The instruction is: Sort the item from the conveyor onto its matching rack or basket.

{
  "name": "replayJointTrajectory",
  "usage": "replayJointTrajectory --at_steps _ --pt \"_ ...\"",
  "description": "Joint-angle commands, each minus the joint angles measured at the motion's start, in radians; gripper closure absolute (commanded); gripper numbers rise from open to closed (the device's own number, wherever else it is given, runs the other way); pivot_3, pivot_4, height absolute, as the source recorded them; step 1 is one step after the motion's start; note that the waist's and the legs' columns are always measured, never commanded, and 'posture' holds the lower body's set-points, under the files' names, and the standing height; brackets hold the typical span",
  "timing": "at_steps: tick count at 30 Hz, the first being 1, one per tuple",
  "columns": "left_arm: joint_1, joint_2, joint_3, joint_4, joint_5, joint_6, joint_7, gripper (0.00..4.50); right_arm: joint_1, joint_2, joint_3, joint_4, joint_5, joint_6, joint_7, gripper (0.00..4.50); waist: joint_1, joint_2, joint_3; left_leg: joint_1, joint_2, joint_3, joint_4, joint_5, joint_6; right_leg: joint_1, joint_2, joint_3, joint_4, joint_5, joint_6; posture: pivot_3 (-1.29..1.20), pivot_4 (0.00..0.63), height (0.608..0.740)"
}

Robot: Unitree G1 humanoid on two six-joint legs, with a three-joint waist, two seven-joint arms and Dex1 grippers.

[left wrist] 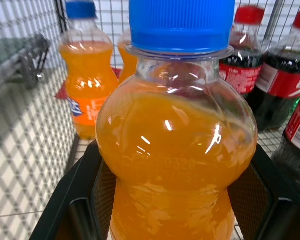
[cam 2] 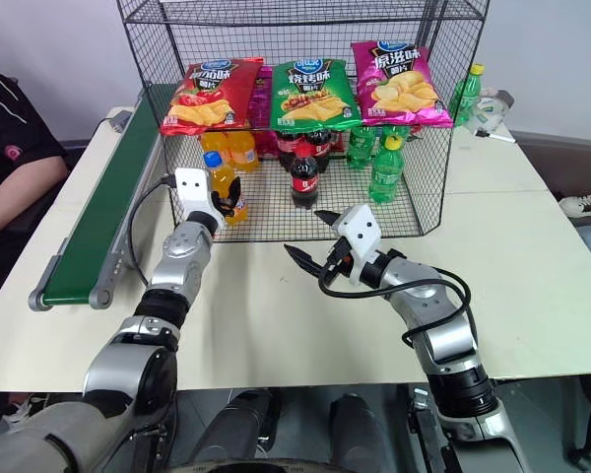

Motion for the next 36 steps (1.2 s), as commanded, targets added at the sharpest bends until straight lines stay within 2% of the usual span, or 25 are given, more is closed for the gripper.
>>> replayJointTrajectory --at_steps 1,5,9,17,19,23,27,31,36 --pt "-0.063 0.008 0.008 0.061 0.038 -0.092 0.033 1.77 0.002 0.000 -0.016 -0.057 0.010 -0.004 -0.011 0.00 -0.001 0.000 0.000 0.000 0.000 0.000 0.000 0.000 0.000 0.000 0.000 0.000 0.000 0.000 0.000 0.00 0.150 0.740" --pt "-0.078 0.004 0.026 0.105 0.021 -0.105 0.005 1.77 0.003 0.001 -0.016 -0.059 0.010 -0.003 -0.016 0.00 0.000 0.000 0.000 0.000 0.000 0.000 0.001 0.000 0.000 0.000 0.000 0.000 0.001 0.000 0.000 0.00 0.150 0.740" --pt "-0.073 0.005 0.036 0.102 0.017 -0.114 -0.016 0.02 0.005 0.002 -0.013 -0.061 0.011 -0.003 -0.020 0.00 0.000 0.000 0.000 0.000 0.000 0.000 0.001 0.000 0.000 0.000 0.000 0.000 0.001 0.000 0.000 0.00 0.150 0.740" --pt "-0.004 0.020 0.039 -0.044 0.023 -0.085 -0.041 0.02 0.005 0.004 -0.009 -0.062 0.012 -0.002 -0.019 0.00 -0.003 0.000 0.000 0.000 0.000 0.000 0.001 0.000 0.000 0.000 0.000 0.000 0.002 0.000 0.000 0.00 0.150 0.740" --pt "0.061 0.022 0.046 -0.193 -0.041 -0.034 -0.121 0.02 0.007 0.002 -0.011 -0.061 0.013 -0.002 -0.016 0.00 -0.006 0.000 0.000 0.000 0.000 0.000 0.001 0.000 0.000 0.000 0.000 0.000 0.002 0.000 0.000 0.00 0.150 0.740" --pt "0.197 0.074 0.029 -0.500 -0.041 0.081 -0.150 0.02 0.014 -0.002 -0.014 -0.067 0.014 -0.002 -0.015 0.00 -0.020 0.000 0.000 0.000 0.000 0.000 0.001 0.000 0.000 0.000 0.000 0.001 0.002 0.000 0.000 0.00 0.150 0.740" --pt "0.311 0.158 0.049 -0.743 -0.063 0.233 -0.175 0.02 0.012 -0.018 -0.035 -0.057 0.017 -0.007 -0.009 0.00 -0.021 0.001 0.000 0.001 0.000 -0.001 0.001 0.000 0.000 0.000 0.000 0.001 0.003 0.000 0.000 0.00 0.150 0.740" --pt "0.438 0.303 0.089 -0.958 -0.204 0.451 -0.325 0.02 0.008 -0.061 -0.078 -0.041 0.031 -0.004 0.011 0.00 -0.022 0.001 -0.001 0.001 0.000 0.000 0.000 0.000 0.000 0.000 0.000 0.001 0.002 0.000 0.000 0.00 0.150 0.740" --pt "0.613 0.504 0.159 -1.075 -0.286 0.612 -0.481 0.02 0.023 -0.138 -0.136 -0.016 0.061 0.015 0.069 0.00 -0.021 0.002 0.000 0.001 0.001 0.000 0.000 0.000 0.000 0.000 -0.001 0.001 0.002 0.000 -0.001 0.00 0.150 0.740"
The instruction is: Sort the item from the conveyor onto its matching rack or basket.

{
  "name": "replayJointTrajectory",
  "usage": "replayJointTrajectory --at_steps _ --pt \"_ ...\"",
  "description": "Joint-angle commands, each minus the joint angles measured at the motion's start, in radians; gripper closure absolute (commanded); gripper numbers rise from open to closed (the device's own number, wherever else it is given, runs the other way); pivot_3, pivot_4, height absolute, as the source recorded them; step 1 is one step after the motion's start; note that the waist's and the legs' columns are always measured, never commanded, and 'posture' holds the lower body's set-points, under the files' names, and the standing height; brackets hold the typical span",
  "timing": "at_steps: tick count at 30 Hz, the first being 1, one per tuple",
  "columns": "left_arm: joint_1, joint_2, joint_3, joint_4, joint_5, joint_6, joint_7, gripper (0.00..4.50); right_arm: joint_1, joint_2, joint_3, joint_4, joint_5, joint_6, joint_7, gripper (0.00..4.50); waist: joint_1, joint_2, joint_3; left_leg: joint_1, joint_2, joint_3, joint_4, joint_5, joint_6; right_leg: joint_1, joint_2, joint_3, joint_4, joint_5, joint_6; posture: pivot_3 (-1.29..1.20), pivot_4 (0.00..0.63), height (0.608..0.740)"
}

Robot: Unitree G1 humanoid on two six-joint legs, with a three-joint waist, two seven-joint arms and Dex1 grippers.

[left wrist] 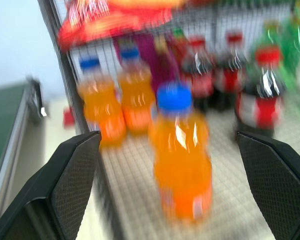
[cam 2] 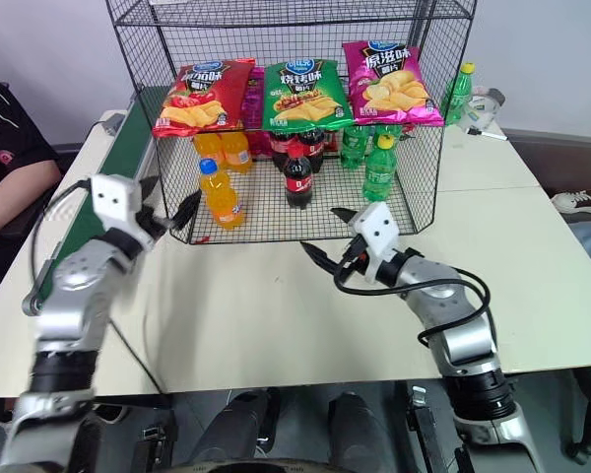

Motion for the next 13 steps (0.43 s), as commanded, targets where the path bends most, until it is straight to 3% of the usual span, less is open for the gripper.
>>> replayJointTrajectory --at_steps 1,5,13 --pt "0.071 0.076 0.084 -0.079 -0.074 0.076 -0.086 0.02 0.009 -0.046 -0.053 -0.011 0.039 0.008 0.044 0.00 0.002 0.000 0.000 0.000 0.000 0.000 0.000 0.000 0.000 0.000 0.000 0.000 0.000 0.000 0.000 0.00 0.150 0.740" --pt "0.137 0.112 0.145 -0.113 -0.119 0.118 -0.119 0.02 0.028 -0.093 -0.093 -0.006 0.056 0.027 0.062 0.00 0.008 0.000 0.000 0.000 0.000 -0.001 0.000 -0.001 0.001 0.000 -0.001 0.000 -0.002 -0.002 -0.003 0.00 0.150 0.740" --pt "0.186 0.102 0.155 -0.159 -0.119 0.141 -0.123 0.02 0.035 -0.105 -0.099 0.003 0.050 0.019 0.065 0.00 0.005 0.000 0.000 0.000 0.001 0.000 -0.001 -0.001 0.001 0.001 -0.001 0.001 -0.003 -0.002 -0.004 0.00 0.150 0.740"
